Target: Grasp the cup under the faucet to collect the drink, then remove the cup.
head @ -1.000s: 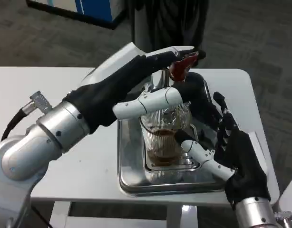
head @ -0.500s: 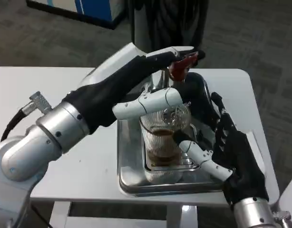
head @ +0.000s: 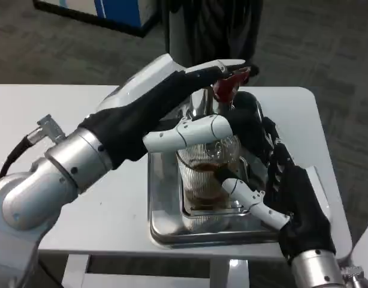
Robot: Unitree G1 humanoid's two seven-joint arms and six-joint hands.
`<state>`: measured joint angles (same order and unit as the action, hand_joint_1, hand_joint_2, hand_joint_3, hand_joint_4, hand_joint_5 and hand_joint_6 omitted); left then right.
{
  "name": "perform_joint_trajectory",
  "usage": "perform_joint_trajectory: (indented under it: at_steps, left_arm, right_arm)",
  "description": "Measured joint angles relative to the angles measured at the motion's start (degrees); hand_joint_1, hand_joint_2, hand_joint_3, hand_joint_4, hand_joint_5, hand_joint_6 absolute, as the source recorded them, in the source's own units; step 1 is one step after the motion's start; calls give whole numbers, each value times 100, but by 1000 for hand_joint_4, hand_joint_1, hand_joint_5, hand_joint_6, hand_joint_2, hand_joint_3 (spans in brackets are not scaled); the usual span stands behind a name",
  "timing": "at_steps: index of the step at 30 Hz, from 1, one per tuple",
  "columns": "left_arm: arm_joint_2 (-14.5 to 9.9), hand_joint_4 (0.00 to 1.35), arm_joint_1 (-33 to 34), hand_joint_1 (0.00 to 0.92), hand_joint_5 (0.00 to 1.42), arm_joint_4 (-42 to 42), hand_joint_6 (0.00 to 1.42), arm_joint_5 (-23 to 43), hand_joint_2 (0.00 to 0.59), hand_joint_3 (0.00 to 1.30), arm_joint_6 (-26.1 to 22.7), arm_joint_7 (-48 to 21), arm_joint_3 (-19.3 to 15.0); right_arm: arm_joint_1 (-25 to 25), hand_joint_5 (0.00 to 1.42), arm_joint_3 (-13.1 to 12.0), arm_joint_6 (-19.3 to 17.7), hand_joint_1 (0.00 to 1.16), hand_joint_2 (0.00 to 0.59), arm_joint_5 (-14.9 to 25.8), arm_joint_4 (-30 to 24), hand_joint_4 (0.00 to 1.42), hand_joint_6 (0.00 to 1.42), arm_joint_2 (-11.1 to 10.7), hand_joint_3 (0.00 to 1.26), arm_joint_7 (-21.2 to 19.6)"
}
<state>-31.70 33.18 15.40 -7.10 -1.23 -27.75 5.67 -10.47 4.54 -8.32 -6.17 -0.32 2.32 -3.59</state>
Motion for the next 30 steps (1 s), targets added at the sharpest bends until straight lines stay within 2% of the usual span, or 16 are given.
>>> perform_joint_trajectory:
  at_steps: [28,30]
  left_arm:
    - [-31,211,-8,0,180,17,0,-13,103,248,2,-4,-5]
    - [-31,212,-8,0,180,17,0,-13,103,249,2,-4,-6]
  right_arm:
    - [-7,111,28,-84,764,168,-83,72,96,162,16,43,-61]
    - [-11,121,26,-118,721,165,-78,118,96,161,34,43,-67]
